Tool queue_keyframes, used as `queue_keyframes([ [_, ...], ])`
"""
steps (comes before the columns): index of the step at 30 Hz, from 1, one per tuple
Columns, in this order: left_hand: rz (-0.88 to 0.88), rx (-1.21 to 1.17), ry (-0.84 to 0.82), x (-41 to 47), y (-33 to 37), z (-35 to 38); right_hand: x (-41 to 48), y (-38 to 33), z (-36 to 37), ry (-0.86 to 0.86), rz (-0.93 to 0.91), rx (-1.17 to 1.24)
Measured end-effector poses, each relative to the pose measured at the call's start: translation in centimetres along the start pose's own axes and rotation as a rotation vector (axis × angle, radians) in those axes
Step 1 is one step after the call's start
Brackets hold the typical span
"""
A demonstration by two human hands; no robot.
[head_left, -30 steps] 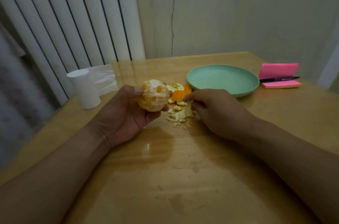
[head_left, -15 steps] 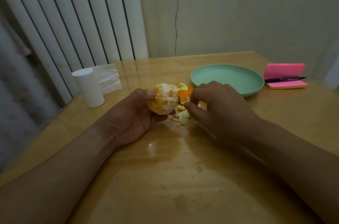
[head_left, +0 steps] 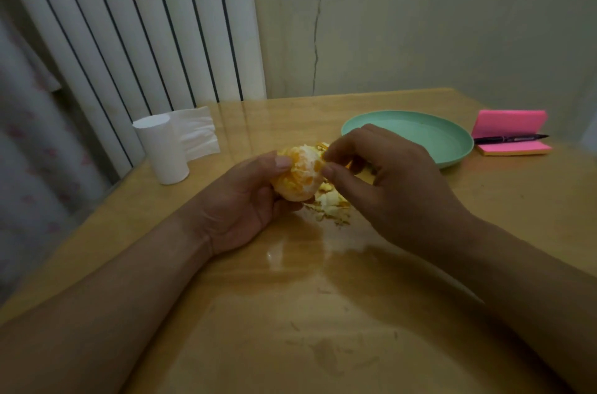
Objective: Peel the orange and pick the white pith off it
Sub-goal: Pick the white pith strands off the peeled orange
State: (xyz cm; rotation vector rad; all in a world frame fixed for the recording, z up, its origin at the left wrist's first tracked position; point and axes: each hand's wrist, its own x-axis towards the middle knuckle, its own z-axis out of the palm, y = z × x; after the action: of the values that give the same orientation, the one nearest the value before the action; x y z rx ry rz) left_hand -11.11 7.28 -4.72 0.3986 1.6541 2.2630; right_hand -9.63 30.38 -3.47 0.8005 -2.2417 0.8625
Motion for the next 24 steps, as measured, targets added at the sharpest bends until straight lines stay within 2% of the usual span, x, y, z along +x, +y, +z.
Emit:
queue_keyframes([
  [12,-0.012,0.053,-0.043,0.0,0.0,0.2,0.1,-0.1,-0.3,-0.029,-0.088,-0.107],
  [19,-0.005,0.1,0.024,-0.3,0.2,1.0,0.7,-0.9,-0.9,-0.055,-0.218,-0.329],
  [24,-0.026,0.172,0.003,-0.3,0.2,1.0,0.8,-1.0,-0.9,-0.051,-0.252,-0.335],
])
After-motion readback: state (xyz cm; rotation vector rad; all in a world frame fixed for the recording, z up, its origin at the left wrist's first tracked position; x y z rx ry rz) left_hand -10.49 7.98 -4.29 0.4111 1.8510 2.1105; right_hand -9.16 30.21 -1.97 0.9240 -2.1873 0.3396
